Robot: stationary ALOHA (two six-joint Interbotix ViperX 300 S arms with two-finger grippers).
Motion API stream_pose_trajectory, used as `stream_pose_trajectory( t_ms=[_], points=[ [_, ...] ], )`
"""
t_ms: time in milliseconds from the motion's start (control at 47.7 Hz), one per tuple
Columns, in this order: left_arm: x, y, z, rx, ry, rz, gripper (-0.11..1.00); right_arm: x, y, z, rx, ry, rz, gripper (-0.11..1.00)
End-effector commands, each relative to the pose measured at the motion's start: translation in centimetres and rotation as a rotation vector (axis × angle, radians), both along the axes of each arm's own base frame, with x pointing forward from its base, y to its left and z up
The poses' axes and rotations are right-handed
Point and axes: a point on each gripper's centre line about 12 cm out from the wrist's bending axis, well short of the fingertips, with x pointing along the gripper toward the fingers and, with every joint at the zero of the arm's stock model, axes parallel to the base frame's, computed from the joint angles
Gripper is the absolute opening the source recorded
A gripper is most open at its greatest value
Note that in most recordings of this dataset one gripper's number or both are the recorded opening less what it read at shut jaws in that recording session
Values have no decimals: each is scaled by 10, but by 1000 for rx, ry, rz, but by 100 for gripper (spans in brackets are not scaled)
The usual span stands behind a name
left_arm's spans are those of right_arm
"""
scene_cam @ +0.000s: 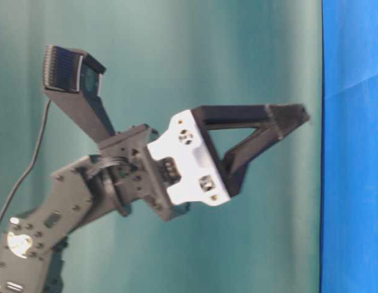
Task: Handover the blue block to the right arm after grasping it with the left arm, then place it in the designated position.
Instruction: 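Lower the left gripper around the blue cube and close it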
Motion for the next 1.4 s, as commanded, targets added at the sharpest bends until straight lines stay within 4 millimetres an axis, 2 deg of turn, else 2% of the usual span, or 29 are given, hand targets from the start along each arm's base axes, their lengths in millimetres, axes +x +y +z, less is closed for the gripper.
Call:
stream_pose_trajectory(
  t_ms=[0, 335, 607, 943, 1173, 1382],
  points=[
    [0, -3, 7, 1, -52, -8, 92, 3, -1, 8, 1, -20, -3, 97],
    [-4, -3, -19, 0, -83, -10, 92, 3, -1, 8, 1, -17, -3, 97],
    [-3, -7, -56, -15, -35, 1, 92, 5, -1, 6, 1, -9, -3, 97],
    [-4, -10, -87, -25, -23, 11, 92, 7, -1, 2, 2, 3, -3, 97],
    [-9, -9, -104, -23, -7, 11, 92, 7, -1, 1, 2, 9, -3, 97],
    [-12, -8, -110, -25, -12, 13, 92, 7, -1, 1, 3, 9, -4, 97]
  ],
)
